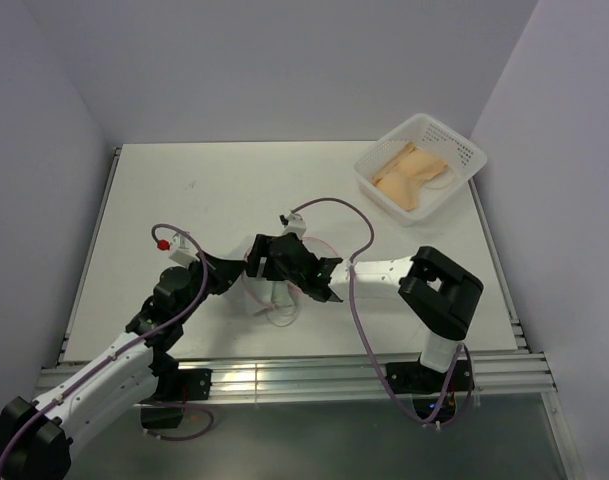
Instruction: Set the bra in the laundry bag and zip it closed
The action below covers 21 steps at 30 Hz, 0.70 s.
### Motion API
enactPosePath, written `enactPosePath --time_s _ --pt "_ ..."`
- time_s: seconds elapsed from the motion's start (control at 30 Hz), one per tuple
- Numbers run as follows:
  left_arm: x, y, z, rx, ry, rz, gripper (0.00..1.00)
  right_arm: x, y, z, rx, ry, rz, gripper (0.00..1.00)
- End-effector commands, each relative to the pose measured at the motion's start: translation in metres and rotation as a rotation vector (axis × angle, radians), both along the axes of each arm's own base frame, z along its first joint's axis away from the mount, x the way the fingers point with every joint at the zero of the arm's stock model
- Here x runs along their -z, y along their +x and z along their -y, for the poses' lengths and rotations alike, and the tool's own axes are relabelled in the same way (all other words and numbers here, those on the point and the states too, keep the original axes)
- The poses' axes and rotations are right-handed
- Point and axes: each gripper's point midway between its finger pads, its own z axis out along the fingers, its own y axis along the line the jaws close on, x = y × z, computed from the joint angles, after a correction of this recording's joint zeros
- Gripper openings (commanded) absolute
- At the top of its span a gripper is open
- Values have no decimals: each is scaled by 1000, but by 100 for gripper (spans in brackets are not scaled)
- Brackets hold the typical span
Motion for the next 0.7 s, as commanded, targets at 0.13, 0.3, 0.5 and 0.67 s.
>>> enactPosePath --time_s 0.13,0.3,0.5,0.67 --pt "-8 6 -9 -50 38 30 0 -56 -2 32 -85 -131 120 91" --pt "-3 6 -9 -46 47 19 0 -67 -5 68 -118 -144 121 96" --pt "0 3 -11 -42 66 21 0 -24 4 156 12 -203 54 55" --pt "1 3 -13 -42 88 20 0 1 10 197 110 -232 4 52"
